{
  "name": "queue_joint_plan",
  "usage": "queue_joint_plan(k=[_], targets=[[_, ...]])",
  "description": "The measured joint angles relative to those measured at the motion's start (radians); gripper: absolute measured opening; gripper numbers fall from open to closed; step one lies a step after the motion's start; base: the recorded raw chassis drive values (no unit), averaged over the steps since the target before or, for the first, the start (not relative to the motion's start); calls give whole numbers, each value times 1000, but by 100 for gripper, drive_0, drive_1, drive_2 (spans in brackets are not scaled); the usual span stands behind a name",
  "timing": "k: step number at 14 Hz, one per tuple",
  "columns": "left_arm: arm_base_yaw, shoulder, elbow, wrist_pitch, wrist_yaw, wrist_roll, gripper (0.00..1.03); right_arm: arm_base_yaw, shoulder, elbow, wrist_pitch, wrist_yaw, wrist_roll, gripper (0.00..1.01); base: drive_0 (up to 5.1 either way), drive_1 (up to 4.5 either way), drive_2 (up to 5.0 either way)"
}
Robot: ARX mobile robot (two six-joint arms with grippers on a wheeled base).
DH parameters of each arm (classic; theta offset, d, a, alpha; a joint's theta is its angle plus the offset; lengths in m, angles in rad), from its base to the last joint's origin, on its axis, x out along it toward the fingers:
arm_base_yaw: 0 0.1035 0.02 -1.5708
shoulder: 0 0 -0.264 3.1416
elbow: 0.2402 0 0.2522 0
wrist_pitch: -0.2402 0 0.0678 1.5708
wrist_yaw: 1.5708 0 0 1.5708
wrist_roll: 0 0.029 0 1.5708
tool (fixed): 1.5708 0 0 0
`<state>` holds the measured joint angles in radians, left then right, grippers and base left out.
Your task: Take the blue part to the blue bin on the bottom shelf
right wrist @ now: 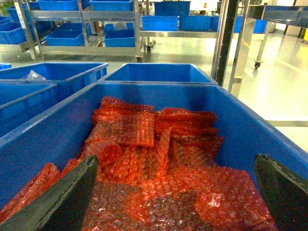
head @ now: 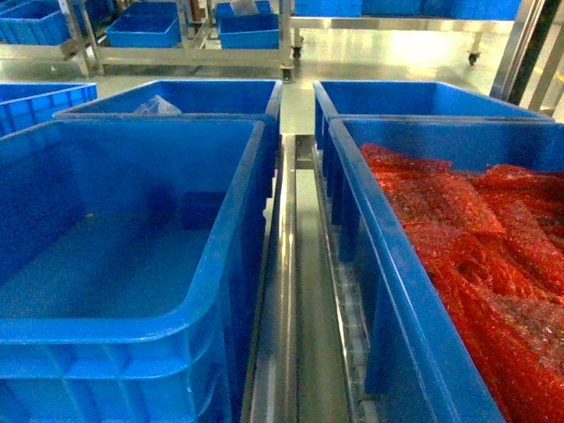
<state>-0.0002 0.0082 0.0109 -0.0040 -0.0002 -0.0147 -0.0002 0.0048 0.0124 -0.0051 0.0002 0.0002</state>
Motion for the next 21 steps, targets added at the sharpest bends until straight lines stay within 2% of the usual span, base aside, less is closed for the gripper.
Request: queue_joint_plan(k=[2, 3, 21], targets=[[0, 0, 0, 0, 0, 1, 100, 0, 0, 0, 0, 0, 0, 98, 0, 0, 0], [0, 0, 0, 0, 0, 1, 97, 0, 0, 0, 0, 0, 0, 98, 0, 0, 0], [0, 0, 0, 0, 0, 1, 98, 0, 0, 0, 0, 0, 0, 98, 0, 0, 0]])
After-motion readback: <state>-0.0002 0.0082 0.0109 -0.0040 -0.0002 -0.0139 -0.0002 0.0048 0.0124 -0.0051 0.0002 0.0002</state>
